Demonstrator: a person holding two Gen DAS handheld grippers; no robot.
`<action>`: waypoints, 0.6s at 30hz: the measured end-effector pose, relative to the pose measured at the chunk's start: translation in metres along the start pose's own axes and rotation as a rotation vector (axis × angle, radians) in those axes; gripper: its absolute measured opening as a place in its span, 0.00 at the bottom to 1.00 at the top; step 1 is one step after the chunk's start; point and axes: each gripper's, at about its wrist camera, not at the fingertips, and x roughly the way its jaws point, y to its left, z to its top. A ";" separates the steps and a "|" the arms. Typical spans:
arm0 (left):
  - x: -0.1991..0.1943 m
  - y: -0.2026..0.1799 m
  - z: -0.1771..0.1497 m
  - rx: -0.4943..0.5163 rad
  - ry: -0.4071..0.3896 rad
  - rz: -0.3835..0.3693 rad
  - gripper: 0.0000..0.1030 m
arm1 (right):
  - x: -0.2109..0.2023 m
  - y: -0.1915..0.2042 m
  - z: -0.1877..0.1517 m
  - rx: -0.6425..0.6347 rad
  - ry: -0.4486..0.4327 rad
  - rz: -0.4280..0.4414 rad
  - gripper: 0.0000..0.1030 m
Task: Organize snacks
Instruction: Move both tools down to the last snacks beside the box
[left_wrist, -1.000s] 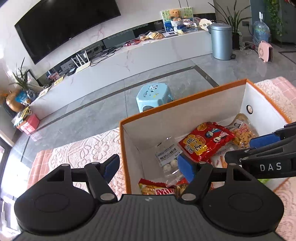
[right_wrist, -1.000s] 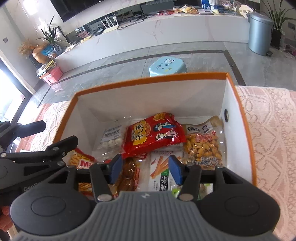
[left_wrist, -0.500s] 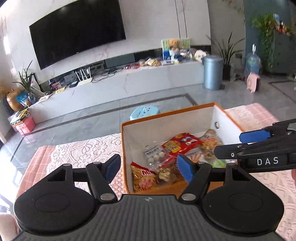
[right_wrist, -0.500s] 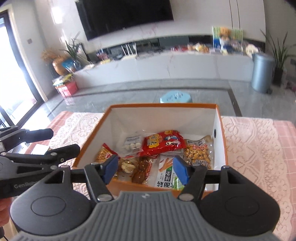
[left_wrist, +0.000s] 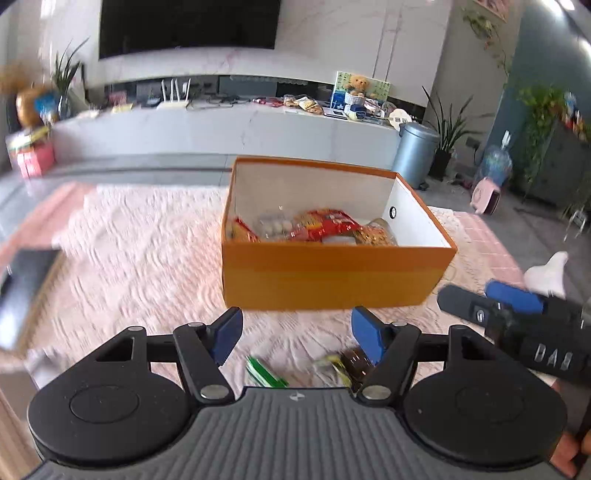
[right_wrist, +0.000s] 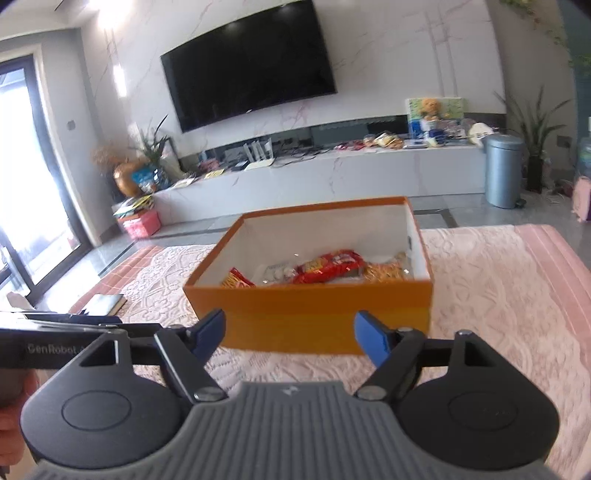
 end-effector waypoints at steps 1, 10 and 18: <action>0.003 0.003 -0.004 -0.026 0.002 0.001 0.77 | -0.003 0.001 -0.010 0.001 -0.015 -0.025 0.81; 0.031 0.030 -0.045 -0.138 0.036 0.021 0.70 | 0.009 0.016 -0.081 -0.091 -0.006 -0.124 0.82; 0.057 0.032 -0.069 -0.153 0.078 0.017 0.67 | 0.038 0.021 -0.107 -0.134 0.058 -0.123 0.84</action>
